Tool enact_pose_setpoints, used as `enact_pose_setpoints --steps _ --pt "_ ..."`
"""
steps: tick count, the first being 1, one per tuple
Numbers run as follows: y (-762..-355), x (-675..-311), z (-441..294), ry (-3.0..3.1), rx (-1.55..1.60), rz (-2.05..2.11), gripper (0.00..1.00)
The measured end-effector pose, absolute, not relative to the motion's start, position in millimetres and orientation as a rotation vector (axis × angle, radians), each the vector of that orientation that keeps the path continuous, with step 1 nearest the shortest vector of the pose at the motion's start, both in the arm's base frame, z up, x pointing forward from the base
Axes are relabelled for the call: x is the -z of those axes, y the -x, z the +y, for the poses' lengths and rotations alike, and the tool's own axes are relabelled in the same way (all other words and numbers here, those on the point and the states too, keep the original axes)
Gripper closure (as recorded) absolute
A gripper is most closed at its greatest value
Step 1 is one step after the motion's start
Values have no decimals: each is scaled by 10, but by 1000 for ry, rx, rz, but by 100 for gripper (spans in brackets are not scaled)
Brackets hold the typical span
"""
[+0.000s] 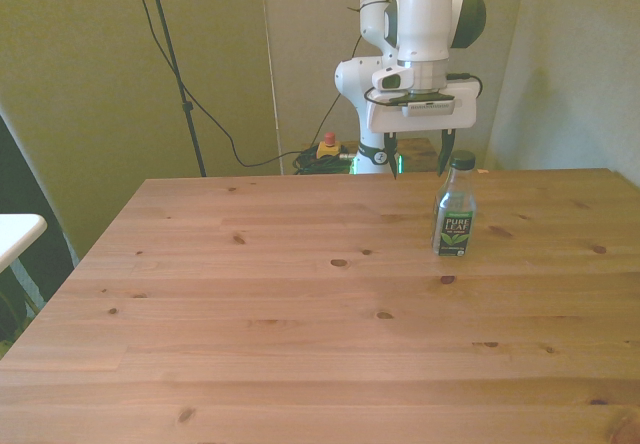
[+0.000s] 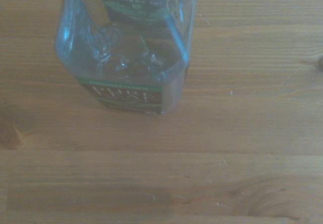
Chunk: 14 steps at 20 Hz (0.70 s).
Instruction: Knock down the bottle
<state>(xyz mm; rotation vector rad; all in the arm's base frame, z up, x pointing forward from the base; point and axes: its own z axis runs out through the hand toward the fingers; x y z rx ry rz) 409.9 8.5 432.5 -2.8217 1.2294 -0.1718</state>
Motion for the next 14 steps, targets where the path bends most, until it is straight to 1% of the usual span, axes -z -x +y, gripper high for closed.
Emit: enact_pose_setpoints --steps 3,4,8,14 --pt "-4109 -4345 84 2813 175 1240 0" --pt "-4121 -4383 88 2800 179 1254 100" --pt "-4167 -4563 153 2737 161 1323 100" --pt "-4267 -4806 535 2664 148 1443 100"
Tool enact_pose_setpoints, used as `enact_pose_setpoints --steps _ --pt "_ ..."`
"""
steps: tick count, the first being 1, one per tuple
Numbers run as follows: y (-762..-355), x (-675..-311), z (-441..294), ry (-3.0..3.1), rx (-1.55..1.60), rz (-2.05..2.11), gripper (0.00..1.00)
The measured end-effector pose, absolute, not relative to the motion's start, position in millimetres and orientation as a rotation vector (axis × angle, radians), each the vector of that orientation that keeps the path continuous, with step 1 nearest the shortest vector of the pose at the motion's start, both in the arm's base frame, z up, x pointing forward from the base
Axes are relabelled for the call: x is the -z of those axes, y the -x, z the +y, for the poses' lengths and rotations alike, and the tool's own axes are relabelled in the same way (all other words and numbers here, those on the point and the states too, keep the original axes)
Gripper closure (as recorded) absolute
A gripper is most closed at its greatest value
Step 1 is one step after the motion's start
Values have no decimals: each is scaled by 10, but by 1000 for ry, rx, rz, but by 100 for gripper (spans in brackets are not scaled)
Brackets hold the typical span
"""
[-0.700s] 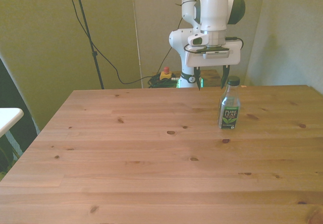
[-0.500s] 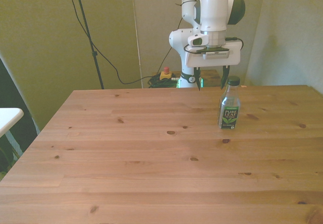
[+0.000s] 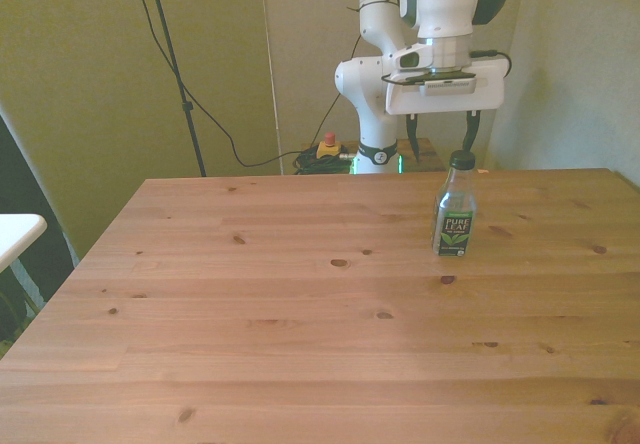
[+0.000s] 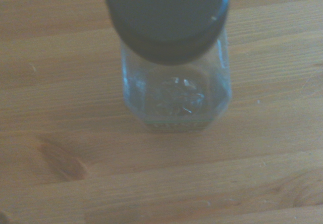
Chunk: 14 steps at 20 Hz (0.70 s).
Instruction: Knock down the bottle
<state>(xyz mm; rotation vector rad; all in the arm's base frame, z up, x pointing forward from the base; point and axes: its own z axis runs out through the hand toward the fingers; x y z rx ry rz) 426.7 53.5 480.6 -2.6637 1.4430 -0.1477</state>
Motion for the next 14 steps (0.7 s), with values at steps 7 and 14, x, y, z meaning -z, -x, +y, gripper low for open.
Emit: enact_pose_setpoints --steps 7,14 --pt "-4572 -4877 693 2648 98 1499 100" --pt "-4753 -4816 747 2661 95 1547 100"
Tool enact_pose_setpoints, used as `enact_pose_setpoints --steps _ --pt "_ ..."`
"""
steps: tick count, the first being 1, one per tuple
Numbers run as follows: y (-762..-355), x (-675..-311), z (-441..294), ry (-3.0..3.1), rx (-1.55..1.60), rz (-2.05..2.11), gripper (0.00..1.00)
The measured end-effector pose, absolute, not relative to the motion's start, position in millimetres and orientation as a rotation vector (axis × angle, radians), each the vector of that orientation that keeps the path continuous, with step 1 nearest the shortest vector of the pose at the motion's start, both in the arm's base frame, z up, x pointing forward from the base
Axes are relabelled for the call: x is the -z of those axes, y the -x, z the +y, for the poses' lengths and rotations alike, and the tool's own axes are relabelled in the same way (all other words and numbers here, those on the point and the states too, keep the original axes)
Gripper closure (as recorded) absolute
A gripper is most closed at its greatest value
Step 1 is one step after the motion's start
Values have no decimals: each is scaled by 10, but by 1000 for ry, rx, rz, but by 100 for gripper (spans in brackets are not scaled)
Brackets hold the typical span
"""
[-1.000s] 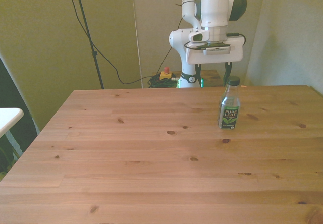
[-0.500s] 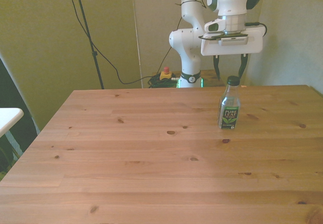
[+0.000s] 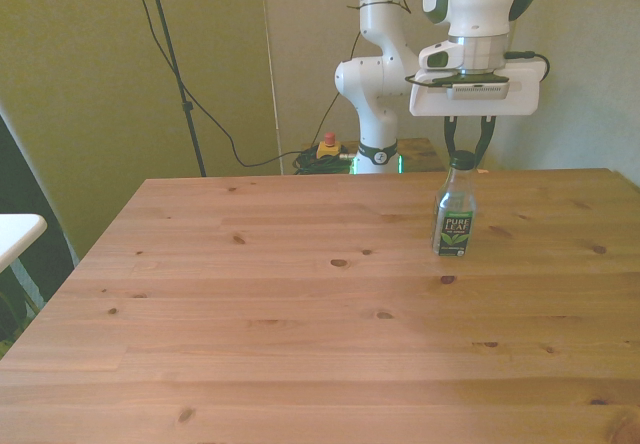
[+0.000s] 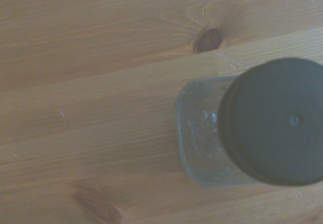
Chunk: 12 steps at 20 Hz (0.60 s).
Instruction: Knock down the bottle
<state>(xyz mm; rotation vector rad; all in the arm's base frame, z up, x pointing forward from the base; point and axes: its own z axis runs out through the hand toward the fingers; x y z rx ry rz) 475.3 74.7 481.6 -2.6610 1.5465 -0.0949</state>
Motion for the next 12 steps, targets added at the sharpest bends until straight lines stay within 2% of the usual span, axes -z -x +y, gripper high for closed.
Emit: enact_pose_setpoints --steps 12 --pt "-4839 -4798 524 2651 76 1613 100"
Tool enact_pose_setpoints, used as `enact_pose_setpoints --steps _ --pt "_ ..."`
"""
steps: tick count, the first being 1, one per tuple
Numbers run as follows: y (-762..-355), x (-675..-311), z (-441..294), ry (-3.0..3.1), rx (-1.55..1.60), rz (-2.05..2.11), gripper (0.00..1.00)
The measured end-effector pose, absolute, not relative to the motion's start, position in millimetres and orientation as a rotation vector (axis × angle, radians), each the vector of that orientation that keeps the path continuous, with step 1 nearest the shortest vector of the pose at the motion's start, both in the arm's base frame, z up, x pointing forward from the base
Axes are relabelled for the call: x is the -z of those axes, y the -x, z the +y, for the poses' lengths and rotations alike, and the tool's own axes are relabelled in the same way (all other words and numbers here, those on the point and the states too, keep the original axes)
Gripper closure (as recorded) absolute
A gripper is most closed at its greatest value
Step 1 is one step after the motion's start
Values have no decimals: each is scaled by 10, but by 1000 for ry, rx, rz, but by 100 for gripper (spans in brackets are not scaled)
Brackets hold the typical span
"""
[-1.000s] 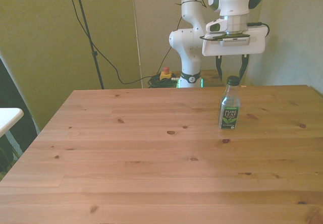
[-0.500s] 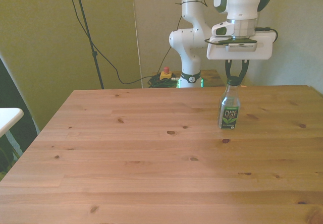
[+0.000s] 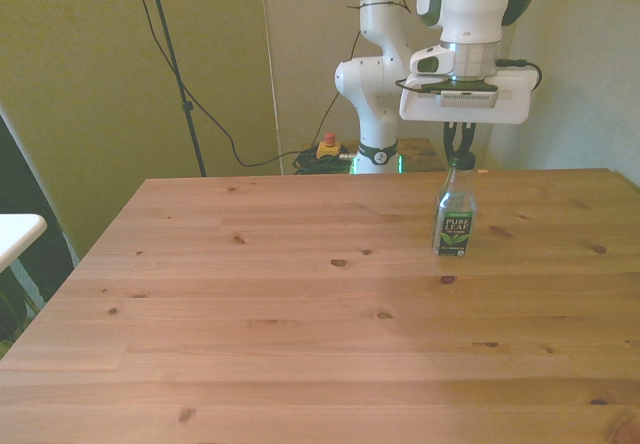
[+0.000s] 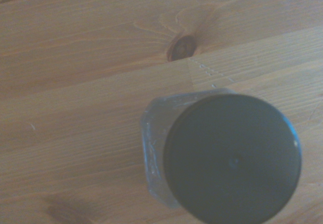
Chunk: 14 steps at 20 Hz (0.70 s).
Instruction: Knock down the bottle
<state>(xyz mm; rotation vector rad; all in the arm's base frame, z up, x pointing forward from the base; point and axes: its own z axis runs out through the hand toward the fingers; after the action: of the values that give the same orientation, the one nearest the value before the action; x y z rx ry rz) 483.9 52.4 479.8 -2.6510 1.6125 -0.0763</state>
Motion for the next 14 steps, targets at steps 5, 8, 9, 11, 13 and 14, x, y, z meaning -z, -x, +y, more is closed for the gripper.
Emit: enact_pose_setpoints --steps 5,8,9,11,13,14 --pt "-4940 -4889 466 2640 85 1622 100" --pt "-5147 -5007 474 2645 95 1628 100" --pt "-5240 -5037 476 2643 98 1633 100" --pt "-5437 -5054 492 2645 103 1649 100" --pt "-5665 -5025 534 2648 102 1658 100" --pt "-5751 -5001 553 2647 101 1661 100"
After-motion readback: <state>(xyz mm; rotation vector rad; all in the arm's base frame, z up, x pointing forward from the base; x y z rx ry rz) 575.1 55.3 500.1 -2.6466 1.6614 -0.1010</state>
